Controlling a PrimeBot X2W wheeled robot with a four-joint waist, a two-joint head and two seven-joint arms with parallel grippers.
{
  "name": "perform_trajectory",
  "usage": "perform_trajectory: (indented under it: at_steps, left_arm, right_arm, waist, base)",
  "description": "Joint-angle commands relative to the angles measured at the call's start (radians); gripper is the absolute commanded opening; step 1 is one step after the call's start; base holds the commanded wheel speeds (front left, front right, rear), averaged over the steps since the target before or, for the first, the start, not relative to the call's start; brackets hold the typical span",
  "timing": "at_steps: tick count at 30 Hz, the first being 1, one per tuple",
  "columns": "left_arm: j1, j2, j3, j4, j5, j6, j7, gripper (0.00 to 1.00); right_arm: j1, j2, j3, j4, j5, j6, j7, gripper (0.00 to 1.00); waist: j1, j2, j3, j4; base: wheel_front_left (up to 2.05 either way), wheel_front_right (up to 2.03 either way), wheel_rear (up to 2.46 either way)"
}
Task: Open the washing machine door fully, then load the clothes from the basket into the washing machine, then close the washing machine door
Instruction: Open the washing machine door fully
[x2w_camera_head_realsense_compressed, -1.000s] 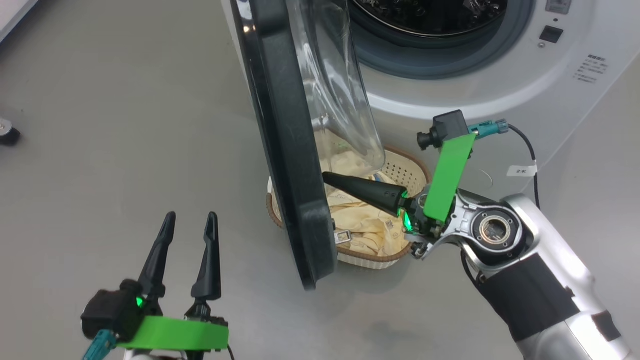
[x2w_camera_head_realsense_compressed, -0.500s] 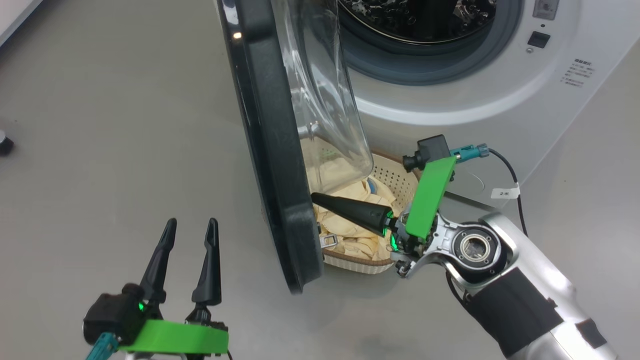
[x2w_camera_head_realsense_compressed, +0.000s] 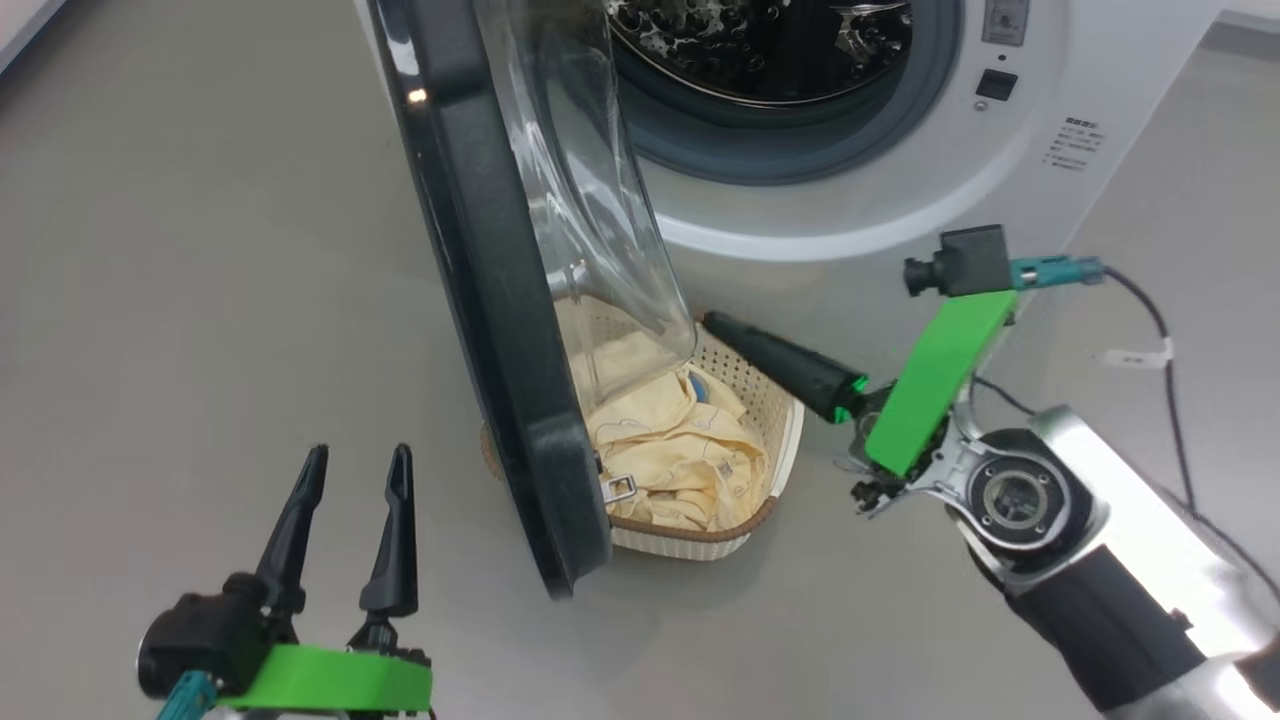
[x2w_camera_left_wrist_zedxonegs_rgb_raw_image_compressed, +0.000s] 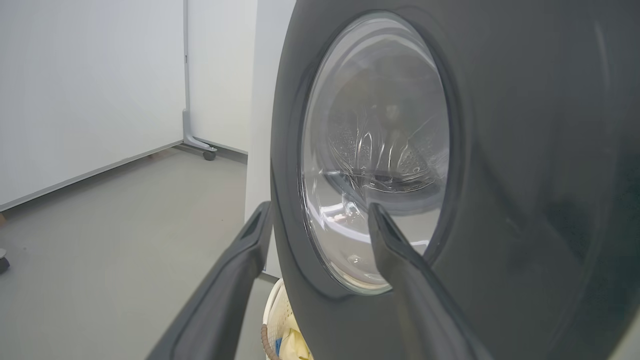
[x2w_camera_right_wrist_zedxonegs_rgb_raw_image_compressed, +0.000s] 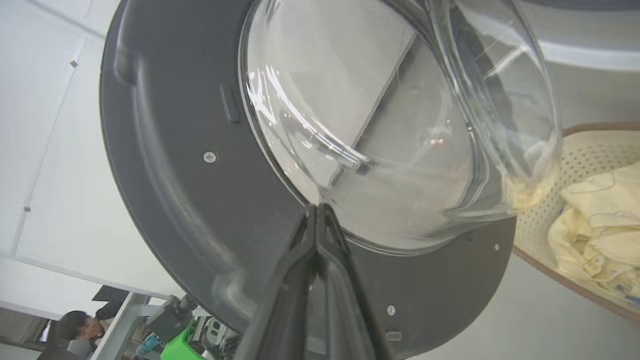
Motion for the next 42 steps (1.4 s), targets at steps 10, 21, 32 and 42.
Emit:
perform_trajectory:
  at_steps: [10,21,32,42]
  left_arm:
    - [0.001,0.011,0.075,-0.013,0.03,-0.018,-0.007,1.0]
    - [0.026,0.011,0.09,0.001,0.041,-0.025,-0.007,1.0]
    - [0.044,0.011,0.111,0.004,0.046,-0.03,-0.007,1.0]
    - [0.057,0.011,0.133,0.003,0.048,-0.032,-0.007,1.0]
  right_arm:
    - [0.017,-0.248,0.145,-0.021,-0.256,-0.002,-0.491,1.0]
    - [0.081,-0.297,0.081,0.181,-0.506,-0.002,-0.667,1.0]
    - [0.34,-0.171,-0.336,0.142,-0.9,-0.002,-0.667,1.0]
    - [0.501,-0.076,-0.475,0.067,-1.051,-0.002,-0.667,1.0]
  waist:
    - [0.0001,0.0,-0.035,-0.058]
    - [0.0001,0.0,-0.075,-0.097]
    - [0.0001,0.0,-0.093,-0.15]
    - [0.0001,0.0,-0.089,-0.188]
  base:
    - [0.0,0.0,0.0]
    - [0.0,0.0,0.0]
    - [0.0,0.0,0.0]
    - [0.0,0.0,0.0]
